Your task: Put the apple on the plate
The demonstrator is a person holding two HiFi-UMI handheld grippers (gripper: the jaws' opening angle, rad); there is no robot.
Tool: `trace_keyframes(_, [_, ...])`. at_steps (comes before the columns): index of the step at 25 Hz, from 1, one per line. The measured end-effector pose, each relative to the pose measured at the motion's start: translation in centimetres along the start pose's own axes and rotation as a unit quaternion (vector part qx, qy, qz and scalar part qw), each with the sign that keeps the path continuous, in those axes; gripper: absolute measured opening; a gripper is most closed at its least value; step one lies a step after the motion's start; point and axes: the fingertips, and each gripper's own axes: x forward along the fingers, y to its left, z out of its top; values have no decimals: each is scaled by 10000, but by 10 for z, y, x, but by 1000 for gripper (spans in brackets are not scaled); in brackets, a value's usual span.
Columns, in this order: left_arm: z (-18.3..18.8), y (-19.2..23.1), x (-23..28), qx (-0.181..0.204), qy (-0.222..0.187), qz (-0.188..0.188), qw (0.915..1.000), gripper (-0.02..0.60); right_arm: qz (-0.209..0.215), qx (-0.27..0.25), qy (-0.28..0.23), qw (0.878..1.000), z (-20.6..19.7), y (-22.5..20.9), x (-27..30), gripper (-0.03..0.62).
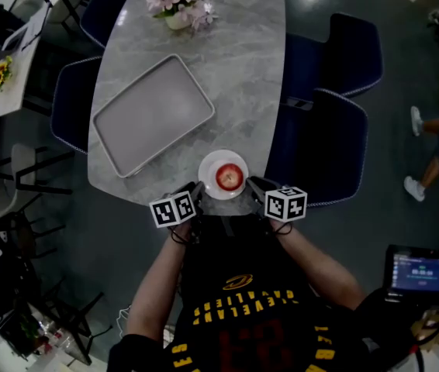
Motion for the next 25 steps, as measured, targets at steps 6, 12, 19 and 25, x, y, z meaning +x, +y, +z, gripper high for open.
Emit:
trace_keyframes(6, [0,0,5,-117,202,-156,9996,120,51,314,38,9995,4,-2,9,74])
trace_keyframes(12, [0,-3,5,-314,310,-396,9982,120,75,614,-54,9981,7,2,6,74])
trace_keyframes(19, [-3,-6,4,-755,614,-636,9932,117,1,889,-123,9960,8,1,0,74])
trace_keyframes(25, [-3,-4,6,-1222,806,-645,9871,95,80,1010,-83,9948,7,4,1,53])
